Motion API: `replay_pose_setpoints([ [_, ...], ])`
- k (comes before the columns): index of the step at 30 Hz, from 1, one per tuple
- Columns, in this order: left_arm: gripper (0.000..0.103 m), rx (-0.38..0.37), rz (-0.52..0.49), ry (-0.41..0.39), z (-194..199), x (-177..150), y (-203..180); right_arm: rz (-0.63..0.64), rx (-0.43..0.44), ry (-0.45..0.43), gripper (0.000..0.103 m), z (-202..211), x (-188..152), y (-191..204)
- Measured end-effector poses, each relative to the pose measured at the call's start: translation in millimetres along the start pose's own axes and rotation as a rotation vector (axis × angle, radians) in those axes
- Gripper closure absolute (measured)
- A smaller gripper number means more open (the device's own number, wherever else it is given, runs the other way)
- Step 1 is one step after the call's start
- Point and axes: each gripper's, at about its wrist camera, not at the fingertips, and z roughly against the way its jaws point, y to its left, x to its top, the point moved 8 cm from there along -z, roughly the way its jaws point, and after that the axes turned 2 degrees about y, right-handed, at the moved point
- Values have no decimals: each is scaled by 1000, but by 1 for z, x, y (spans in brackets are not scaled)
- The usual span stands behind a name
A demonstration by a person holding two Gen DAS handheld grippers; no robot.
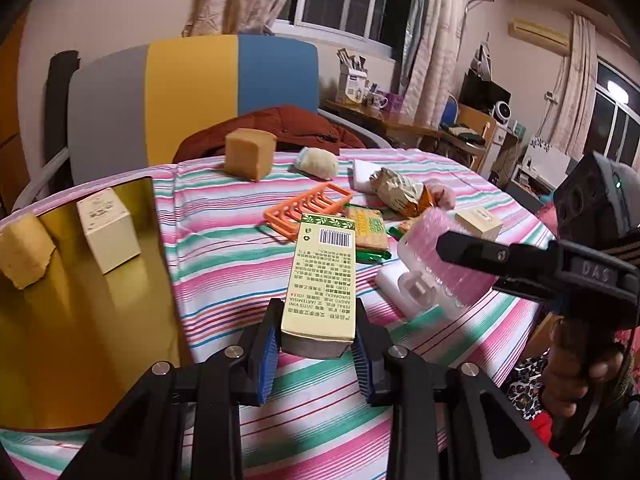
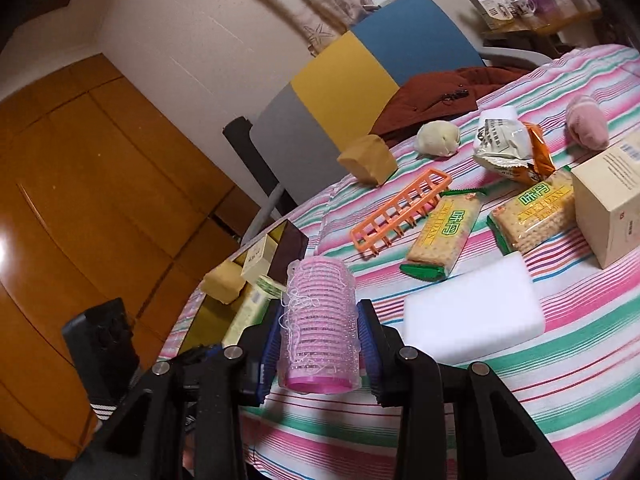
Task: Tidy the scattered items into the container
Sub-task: 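Carry the green-labelled box and pink roller over the gold tray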
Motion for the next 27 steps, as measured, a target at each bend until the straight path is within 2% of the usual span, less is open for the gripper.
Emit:
replay_pose_setpoints([
  [5, 71, 17, 33, -39, 20, 1, 19, 19, 9, 16, 66, -10, -1, 12],
  [12, 71, 81, 128, -62, 41, -4, 68, 84, 35, 69, 66, -42, -2, 47],
  [21, 71, 233, 266, -88, 66, -14, 162, 197, 66, 170, 66, -97, -8, 99],
  [27, 71, 334, 300, -68, 73, -19, 214, 280, 82, 256, 66, -146, -13, 137],
])
